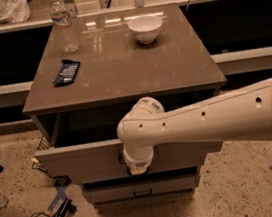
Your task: Open top drawer
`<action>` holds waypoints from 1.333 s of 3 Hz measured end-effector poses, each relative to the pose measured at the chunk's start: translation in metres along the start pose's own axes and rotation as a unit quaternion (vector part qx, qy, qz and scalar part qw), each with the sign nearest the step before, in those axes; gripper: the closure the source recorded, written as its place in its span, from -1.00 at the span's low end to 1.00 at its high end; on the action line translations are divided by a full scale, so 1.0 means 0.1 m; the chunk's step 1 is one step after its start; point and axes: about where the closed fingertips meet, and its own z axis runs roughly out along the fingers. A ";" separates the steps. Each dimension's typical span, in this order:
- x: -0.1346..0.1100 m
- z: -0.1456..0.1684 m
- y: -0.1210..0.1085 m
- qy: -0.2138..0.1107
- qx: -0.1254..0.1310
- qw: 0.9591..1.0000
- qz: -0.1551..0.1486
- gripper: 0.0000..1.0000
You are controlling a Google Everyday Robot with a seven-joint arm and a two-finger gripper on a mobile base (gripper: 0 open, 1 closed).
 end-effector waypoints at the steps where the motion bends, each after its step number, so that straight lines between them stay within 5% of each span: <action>1: 0.00 -0.01 0.00 0.000 0.000 1.000 0.000 1.00; 4: 0.03 -0.11 0.17 0.005 0.009 1.000 0.007 1.00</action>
Offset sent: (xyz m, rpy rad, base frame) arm -0.2085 -0.0754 0.0859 -0.0823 -0.1959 -0.2190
